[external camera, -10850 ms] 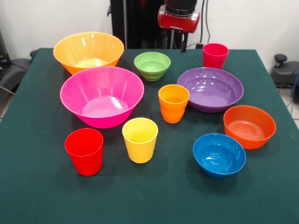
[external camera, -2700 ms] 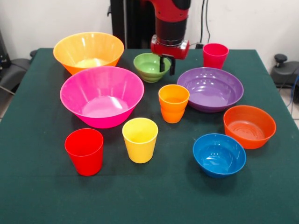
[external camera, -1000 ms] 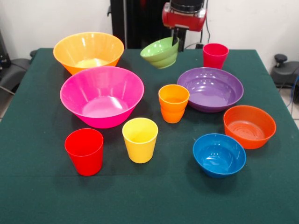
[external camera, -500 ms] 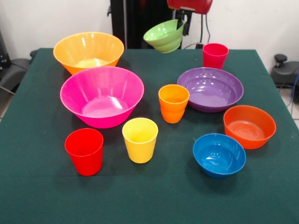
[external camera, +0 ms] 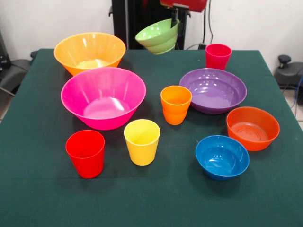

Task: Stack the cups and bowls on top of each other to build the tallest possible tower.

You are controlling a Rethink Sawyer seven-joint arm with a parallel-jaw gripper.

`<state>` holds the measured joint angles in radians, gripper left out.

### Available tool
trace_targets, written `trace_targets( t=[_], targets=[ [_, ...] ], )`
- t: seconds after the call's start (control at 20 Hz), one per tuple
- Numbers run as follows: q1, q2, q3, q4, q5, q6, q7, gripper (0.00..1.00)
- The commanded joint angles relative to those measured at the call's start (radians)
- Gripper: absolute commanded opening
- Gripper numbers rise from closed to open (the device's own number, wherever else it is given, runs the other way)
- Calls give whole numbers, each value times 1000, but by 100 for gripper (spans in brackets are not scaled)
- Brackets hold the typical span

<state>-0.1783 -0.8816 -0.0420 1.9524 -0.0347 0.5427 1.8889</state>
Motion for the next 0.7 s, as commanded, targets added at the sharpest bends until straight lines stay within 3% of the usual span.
trace_targets(
  t=[0.05,0.7],
  targets=[
    [-66,58,126,-106,1,92,-33,0],
    [-148,113,214,-181,-32,78,-88,0]
  ],
)
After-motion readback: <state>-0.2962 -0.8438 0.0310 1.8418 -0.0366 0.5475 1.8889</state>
